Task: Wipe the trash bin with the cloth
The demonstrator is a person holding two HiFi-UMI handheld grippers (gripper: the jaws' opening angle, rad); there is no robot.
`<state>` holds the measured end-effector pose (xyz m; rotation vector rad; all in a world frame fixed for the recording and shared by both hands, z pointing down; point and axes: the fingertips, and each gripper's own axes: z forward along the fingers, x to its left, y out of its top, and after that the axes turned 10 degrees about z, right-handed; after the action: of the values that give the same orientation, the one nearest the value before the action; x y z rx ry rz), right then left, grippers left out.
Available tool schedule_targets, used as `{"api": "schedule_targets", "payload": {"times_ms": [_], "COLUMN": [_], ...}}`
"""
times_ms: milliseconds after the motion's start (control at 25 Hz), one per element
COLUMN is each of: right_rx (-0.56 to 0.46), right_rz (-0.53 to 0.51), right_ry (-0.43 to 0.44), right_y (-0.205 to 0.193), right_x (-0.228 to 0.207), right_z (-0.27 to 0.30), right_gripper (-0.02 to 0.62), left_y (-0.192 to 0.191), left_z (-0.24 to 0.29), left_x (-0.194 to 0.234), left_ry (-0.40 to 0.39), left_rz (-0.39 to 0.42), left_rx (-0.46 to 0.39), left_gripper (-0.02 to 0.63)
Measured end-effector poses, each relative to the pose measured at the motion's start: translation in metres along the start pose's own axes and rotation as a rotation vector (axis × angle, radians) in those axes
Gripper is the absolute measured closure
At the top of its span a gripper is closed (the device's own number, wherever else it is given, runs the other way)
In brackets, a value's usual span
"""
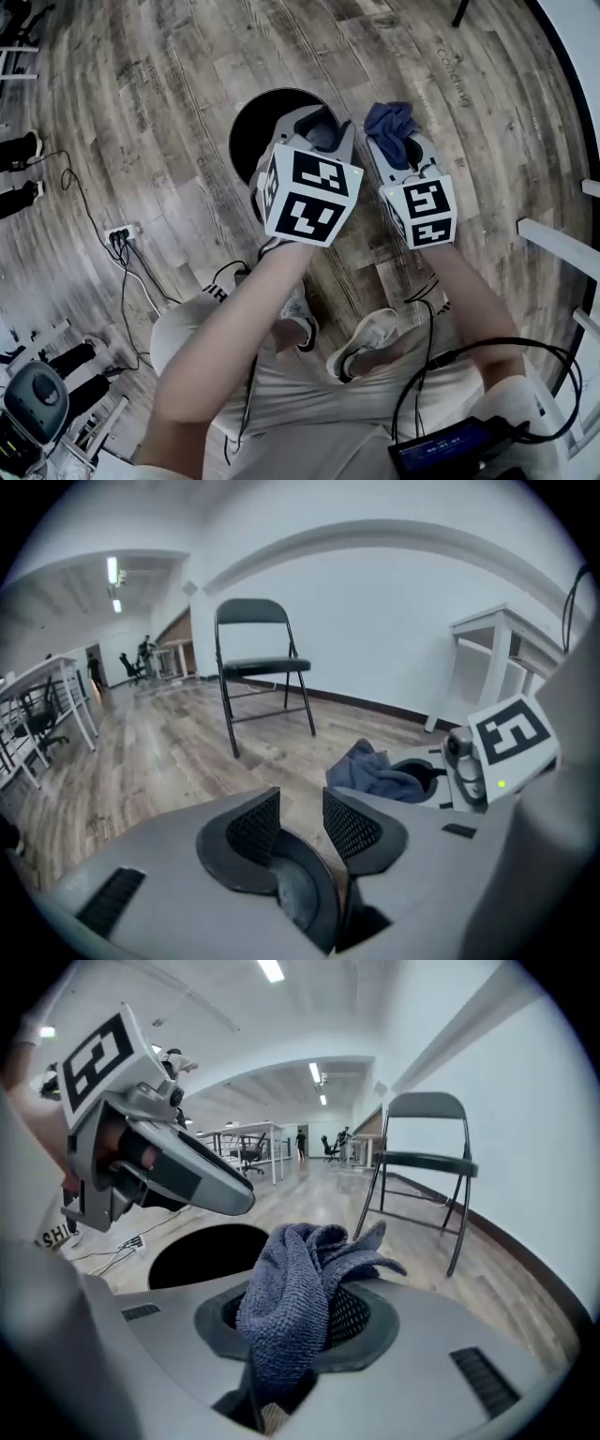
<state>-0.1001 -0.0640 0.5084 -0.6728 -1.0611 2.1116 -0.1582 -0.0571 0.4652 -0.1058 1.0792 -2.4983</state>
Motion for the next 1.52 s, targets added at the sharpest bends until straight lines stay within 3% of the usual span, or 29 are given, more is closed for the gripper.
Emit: {"api": "schedule_targets", "payload": {"times_ms": [120, 280, 360, 480, 640, 760, 880, 1120, 1320, 1520], "right_rx": [-0.083, -0.208, -0.272, -0.313, -0.301, -0.324, -0.323, -0.336, -0.376, -0.433], "right_rz": [-0.016, 0.003, 0.028, 0.068, 0.073, 0.077, 0.058, -0.012, -0.072, -0.073], "right_ry": [-0.056, -0.082, -0.1, -0.159, -0.116, -0.068, -0.037, 0.008, 0.054, 0.092], "right_y": [0.03, 0.076, 0.102, 0.138, 0.207, 0.278, 0.353, 0.493, 0.562, 0.605], "right_x": [0.007, 0.029, 0.04, 0.049, 0.079, 0.113, 0.141, 0.178, 0.204, 0.22], "right_z": [-0.038, -0.08, -0.099, -0.131, -0.188, -0.244, -0.312, -0.446, -0.546, -0.637], "right_gripper": [0.479, 0.479, 0.479, 0.479, 0.479, 0.48, 0.479, 0.479, 0.479, 0.479], "left_y": [0.028, 0.046, 0.064, 0.102, 0.119, 0.159, 0.221, 0.358, 0.426, 0.462], "left_z": [-0.026, -0.057, -0.08, -0.135, -0.222, -0.305, -0.387, -0.54, -0.638, -0.696], "left_x": [-0.005, -0.018, -0.024, -0.027, -0.031, -0.033, -0.027, -0.024, -0.048, -0.097], "left_ry": [0.08, 0.102, 0.128, 0.172, 0.169, 0.164, 0.161, 0.15, 0.15, 0.122], "left_rz": [-0.061, -0.164, -0.108, 0.055, -0.071, -0.055, -0.068, -0.051, -0.067, 0.01], "left_rx": [-0.107, -0.205, -0.302, -0.451, -0.364, -0.346, -0.352, -0.47, -0.518, -0.524], "left_gripper": [0.463, 0.476, 0.476, 0.494, 0.494, 0.494, 0.494, 0.494, 0.494, 0.494]}}
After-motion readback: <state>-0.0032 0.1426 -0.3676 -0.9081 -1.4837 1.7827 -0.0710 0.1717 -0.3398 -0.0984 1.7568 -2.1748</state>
